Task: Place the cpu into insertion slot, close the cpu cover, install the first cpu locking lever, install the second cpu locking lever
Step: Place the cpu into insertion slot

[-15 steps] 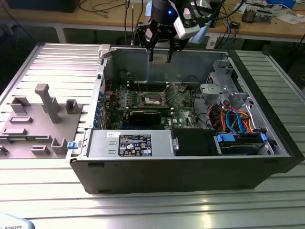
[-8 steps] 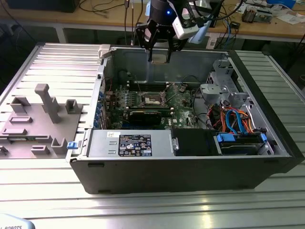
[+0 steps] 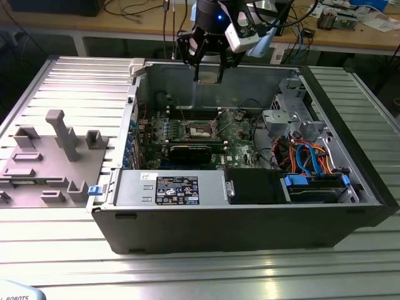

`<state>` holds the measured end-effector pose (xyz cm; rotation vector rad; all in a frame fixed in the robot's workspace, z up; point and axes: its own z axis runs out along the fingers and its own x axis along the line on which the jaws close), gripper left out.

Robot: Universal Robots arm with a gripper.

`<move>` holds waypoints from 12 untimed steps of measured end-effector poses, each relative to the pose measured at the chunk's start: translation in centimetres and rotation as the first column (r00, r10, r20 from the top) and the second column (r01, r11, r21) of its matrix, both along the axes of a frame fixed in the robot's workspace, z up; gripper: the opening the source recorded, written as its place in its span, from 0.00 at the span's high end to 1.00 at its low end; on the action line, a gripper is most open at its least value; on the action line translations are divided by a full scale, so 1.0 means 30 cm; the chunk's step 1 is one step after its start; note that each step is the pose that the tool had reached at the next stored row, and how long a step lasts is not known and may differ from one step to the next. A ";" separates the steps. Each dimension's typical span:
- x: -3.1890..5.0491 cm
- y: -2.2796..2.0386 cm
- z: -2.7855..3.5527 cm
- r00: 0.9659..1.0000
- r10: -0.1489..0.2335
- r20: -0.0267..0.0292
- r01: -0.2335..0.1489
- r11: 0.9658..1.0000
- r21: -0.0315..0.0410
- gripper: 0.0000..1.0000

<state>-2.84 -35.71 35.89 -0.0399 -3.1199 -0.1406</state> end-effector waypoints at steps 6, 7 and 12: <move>0.000 0.000 -0.005 1.000 0.000 0.000 0.000 1.000 0.000 0.46; 0.000 0.000 -0.005 1.000 0.000 0.000 0.000 1.000 0.000 0.46; 0.000 0.000 -0.009 1.000 0.000 0.000 0.000 1.000 0.000 0.46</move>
